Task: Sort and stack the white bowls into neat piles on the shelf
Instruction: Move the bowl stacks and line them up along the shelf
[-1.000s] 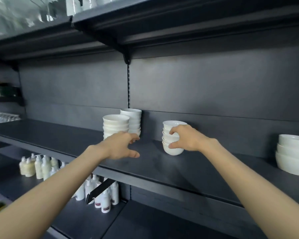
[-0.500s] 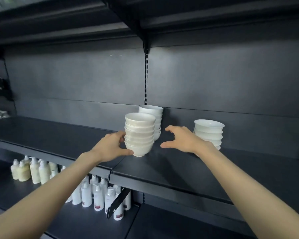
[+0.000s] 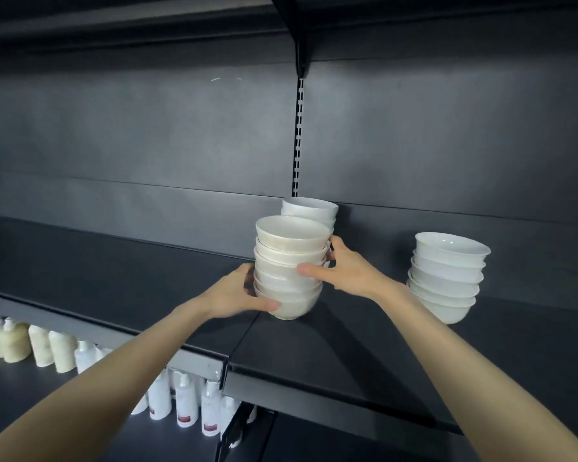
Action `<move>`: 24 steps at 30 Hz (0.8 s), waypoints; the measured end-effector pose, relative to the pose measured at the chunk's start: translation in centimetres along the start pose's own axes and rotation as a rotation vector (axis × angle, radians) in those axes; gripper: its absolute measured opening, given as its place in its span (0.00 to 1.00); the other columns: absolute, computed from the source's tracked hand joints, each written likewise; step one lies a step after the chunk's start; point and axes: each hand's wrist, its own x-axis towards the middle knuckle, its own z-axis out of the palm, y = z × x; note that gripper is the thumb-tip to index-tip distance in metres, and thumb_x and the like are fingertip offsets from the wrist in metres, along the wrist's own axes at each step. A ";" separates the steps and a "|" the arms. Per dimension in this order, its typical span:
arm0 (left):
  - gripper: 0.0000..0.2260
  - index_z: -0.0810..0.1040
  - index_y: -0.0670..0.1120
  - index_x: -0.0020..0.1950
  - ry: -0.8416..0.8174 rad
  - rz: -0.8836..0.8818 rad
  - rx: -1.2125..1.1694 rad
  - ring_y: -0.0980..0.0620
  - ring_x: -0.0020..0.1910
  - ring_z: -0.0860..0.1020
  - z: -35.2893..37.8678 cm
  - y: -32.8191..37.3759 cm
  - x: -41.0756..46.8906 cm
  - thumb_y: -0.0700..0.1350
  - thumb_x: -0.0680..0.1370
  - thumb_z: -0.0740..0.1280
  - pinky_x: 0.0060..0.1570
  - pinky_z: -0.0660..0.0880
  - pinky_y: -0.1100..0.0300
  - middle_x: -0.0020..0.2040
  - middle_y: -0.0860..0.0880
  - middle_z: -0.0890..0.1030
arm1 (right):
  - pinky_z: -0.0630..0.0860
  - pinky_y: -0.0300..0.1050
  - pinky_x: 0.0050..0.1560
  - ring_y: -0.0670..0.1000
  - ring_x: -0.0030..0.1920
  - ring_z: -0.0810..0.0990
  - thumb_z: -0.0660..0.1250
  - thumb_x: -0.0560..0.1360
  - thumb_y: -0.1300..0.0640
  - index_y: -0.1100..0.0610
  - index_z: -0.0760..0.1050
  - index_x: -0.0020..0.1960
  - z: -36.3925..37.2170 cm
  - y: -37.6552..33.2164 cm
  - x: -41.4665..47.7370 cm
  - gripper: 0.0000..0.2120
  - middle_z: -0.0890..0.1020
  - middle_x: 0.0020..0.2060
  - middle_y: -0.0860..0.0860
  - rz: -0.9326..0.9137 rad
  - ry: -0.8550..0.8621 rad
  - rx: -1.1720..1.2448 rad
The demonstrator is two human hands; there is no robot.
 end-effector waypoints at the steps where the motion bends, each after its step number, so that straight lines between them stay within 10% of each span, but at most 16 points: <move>1: 0.44 0.68 0.47 0.67 0.003 0.020 -0.022 0.54 0.54 0.81 0.0 -0.6 0.4 0.57 0.56 0.80 0.60 0.76 0.52 0.59 0.54 0.79 | 0.73 0.42 0.54 0.46 0.57 0.75 0.72 0.70 0.41 0.50 0.54 0.75 0.4 0.2 0.3 0.41 0.73 0.60 0.43 0.005 0.016 0.026; 8: 0.26 0.76 0.46 0.57 0.025 0.144 -0.047 0.53 0.46 0.84 -0.7 -2.2 2.4 0.43 0.63 0.81 0.49 0.77 0.61 0.49 0.53 0.84 | 0.80 0.45 0.47 0.47 0.57 0.78 0.75 0.69 0.48 0.48 0.62 0.71 1.6 0.3 0.1 0.36 0.77 0.55 0.43 0.077 0.152 0.173; 24: 0.36 0.75 0.46 0.64 -0.211 0.306 -0.162 0.54 0.56 0.79 6.6 2.2 7.8 0.53 0.58 0.80 0.58 0.78 0.54 0.57 0.52 0.82 | 0.81 0.46 0.42 0.47 0.56 0.79 0.76 0.69 0.49 0.48 0.62 0.72 -4.4 5.0 -3.4 0.36 0.79 0.57 0.49 0.271 0.318 0.173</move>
